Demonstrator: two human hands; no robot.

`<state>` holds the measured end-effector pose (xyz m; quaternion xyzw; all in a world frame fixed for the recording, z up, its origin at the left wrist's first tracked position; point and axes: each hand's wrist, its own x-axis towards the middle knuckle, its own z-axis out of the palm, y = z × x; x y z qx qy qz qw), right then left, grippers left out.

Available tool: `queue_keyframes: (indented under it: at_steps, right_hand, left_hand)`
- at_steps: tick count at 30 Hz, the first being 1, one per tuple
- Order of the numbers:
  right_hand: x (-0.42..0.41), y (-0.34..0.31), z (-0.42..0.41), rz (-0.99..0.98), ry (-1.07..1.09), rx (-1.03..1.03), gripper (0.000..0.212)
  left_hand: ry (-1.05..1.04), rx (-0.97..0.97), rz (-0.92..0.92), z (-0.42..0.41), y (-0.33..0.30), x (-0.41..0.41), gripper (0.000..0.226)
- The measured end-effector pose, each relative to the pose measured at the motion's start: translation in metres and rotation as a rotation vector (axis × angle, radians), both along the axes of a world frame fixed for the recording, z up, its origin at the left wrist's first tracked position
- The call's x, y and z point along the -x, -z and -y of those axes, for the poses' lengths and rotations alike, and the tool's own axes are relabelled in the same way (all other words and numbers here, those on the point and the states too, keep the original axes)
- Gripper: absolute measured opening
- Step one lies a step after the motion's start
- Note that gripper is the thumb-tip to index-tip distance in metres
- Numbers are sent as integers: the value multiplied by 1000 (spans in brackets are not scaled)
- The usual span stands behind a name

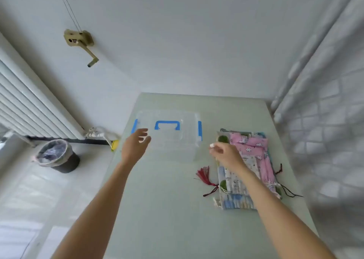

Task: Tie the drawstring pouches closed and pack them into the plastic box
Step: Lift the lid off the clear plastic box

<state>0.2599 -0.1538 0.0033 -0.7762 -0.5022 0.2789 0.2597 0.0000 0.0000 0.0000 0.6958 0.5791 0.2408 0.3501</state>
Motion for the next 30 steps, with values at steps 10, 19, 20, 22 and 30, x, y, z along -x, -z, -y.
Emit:
queue_keyframes:
  at_steps: [10,19,20,22,30]
  right_hand:
    - [19,37,-105,-266,425,62,50]
    - [-2,66,-125,-217,552,59,26]
    - [-5,68,-124,-298,588,65,25]
    - [-10,73,-118,-343,630,114,32]
    - [8,53,-116,-119,405,-36,39]
  left_hand:
    - [-153,238,4,-85,53,22,59]
    - [-232,249,147,-106,82,25,33]
    - [-245,264,159,-108,83,27,31]
    - [-280,325,197,-111,86,30,29]
    - [-138,12,19,-103,69,29,41]
